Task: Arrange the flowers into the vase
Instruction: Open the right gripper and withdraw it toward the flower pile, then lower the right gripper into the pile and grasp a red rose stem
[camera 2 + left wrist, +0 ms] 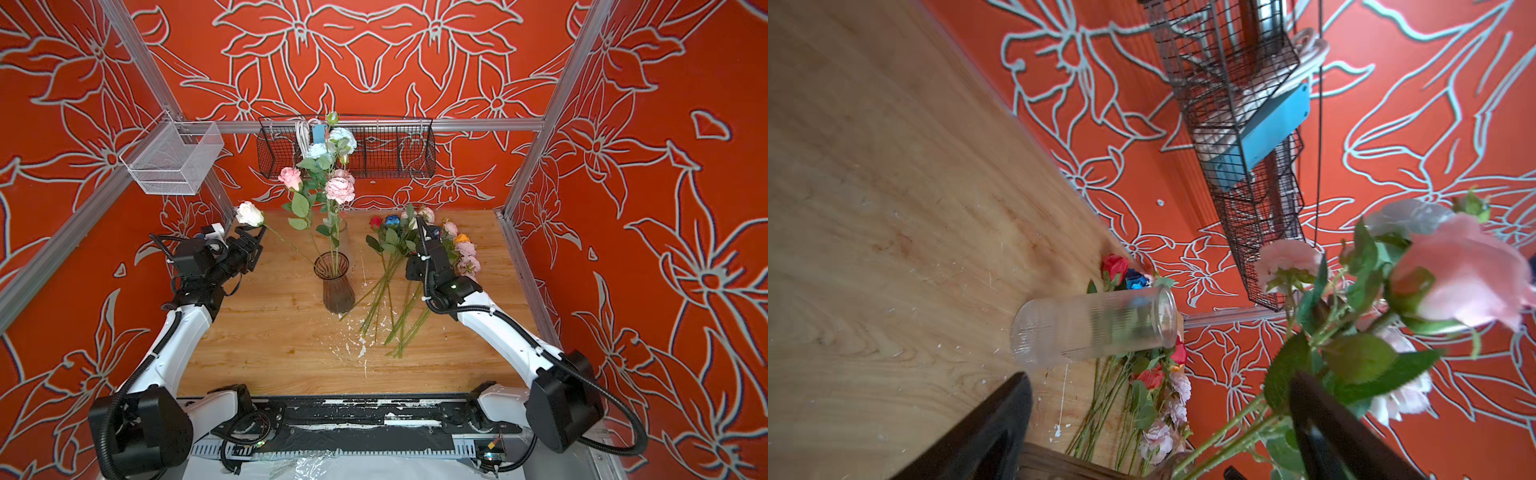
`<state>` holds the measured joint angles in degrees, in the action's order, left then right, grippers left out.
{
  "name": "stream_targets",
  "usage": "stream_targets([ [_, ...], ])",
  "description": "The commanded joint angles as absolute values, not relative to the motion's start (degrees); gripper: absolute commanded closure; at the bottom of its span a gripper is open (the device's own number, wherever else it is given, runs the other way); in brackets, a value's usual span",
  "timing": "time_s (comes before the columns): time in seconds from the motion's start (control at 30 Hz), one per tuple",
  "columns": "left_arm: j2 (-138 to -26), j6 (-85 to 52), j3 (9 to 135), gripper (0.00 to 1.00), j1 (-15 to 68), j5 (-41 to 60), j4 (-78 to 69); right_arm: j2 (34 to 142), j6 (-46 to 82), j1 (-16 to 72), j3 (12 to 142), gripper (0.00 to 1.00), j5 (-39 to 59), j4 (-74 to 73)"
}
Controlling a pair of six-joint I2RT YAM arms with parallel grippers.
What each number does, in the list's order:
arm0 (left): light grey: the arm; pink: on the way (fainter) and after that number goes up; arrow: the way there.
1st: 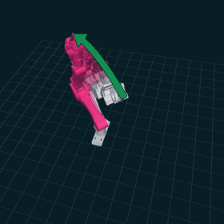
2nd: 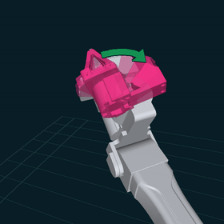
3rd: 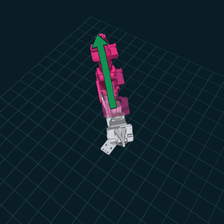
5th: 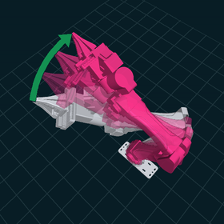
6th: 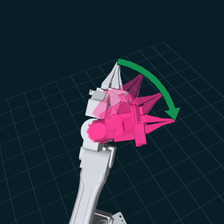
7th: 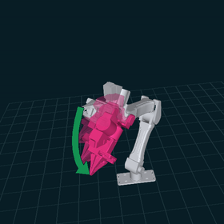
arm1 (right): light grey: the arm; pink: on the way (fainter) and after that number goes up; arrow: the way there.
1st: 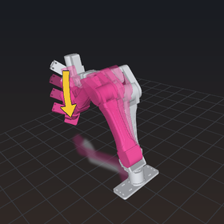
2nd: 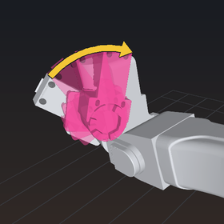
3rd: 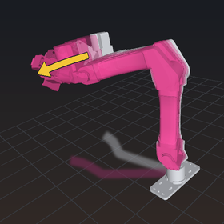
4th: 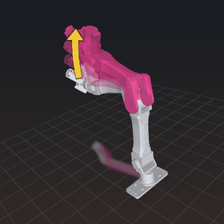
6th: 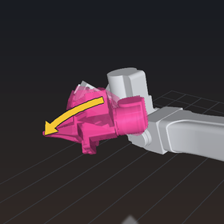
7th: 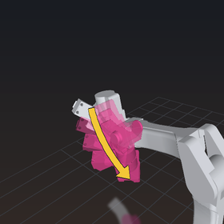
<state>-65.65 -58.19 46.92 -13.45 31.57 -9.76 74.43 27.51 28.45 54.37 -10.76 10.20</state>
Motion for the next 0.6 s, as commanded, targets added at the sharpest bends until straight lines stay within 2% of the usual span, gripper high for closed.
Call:
stream_targets([
  [0.0,-66.9,-58.9,48.5,0.04,-13.5,29.1,-4.6,79.7,32.5,28.2,56.0,0.58,-2.7,12.1],
  [0.23,-69.7,-59.4,50.5,0.05,-14.1,29.6,0.1,89.6,35.6,26.4,58.1,0.59,-3.2,14.3],
  [0.4,-71.7,-66.2,47.3,0.04,-15.5,35.1,-9.1,95.5,36.2,24.2,59.9,0.59,-2.1,16.4],
  [0.57,-73.6,-67.2,48.0,0.04,-16.1,38.3,-10.5,100.6,36.6,23.4,62.1,0.59,-3.2,17.7],
])
